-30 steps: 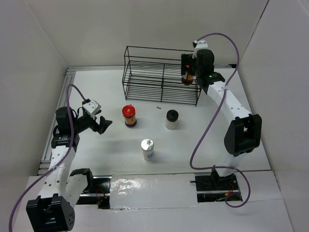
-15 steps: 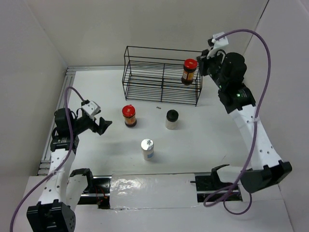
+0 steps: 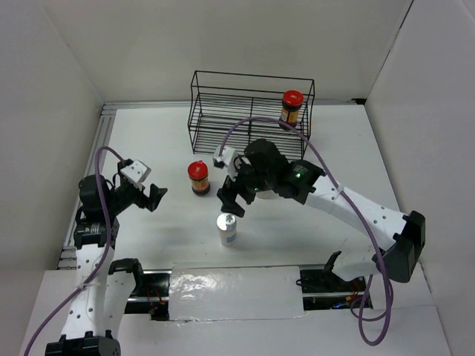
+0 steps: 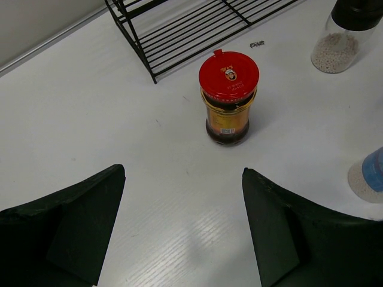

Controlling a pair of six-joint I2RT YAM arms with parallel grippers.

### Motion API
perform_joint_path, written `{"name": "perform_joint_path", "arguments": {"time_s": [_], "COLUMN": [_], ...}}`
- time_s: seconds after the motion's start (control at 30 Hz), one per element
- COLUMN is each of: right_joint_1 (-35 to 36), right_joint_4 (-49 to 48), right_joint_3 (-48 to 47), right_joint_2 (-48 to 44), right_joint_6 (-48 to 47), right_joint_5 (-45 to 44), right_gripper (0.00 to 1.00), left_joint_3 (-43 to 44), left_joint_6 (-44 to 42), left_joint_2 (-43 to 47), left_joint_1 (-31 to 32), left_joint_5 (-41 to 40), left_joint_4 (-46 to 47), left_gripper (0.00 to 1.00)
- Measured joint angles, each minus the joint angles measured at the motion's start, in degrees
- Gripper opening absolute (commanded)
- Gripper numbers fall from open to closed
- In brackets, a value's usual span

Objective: Organize the condiment bottles

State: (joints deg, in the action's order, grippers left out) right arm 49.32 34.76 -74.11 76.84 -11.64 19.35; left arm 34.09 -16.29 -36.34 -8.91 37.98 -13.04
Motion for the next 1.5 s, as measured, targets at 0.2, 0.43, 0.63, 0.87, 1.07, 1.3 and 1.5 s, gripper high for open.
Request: {"name": "perform_joint_path", "arguments": {"time_s": [0.2,0.43,0.63,0.87,1.07,1.3,1.5], "right_joint_1": [7.78,11.08,13.77,15.8,15.8,15.13,9.07], "right_joint_4": [0.92,0.07,-2.67,-6.34,-6.21,4.15,3.61], "right_joint_3": [1.31,7.48,11.02,12.79,12.28,-5.29,-28.59], "right_joint_2": [3.39,3.54,3.56,5.22,5.35,6.14,8.04], "right_joint_6": [0.57,4.0,6.05,7.78,7.91,5.97,2.82], "right_joint_5": [-3.15,-10.73,-14.34,-18.93,-20.7,-20.28,-24.26], "right_gripper": [1.0,1.0,1.0,0.63,0.2,0.02,0.0], "left_joint_3": [-0.02,-1.05,-1.6,-2.99,-3.69,-4.59,-5.49], "left_joint_6": [0.0,-0.02,-0.02,-0.07,-0.17,-0.44,-0.44], "left_joint_2": [2.16,3.58,5.18,5.84,5.84,5.79,5.75], "left_joint_1": [0.0,0.0,0.0,0.0,0.0,0.0,0.0], "left_joint_5": [0.0,-0.35,-0.68,-0.98,-2.03,-2.78,-3.37], "left_joint_4": [-2.45,-5.27,-7.1,-7.76,-7.78,-7.63,-7.08], "left_gripper": [0.92,0.91,0.92,0.92,0.92,0.92,0.92]}}
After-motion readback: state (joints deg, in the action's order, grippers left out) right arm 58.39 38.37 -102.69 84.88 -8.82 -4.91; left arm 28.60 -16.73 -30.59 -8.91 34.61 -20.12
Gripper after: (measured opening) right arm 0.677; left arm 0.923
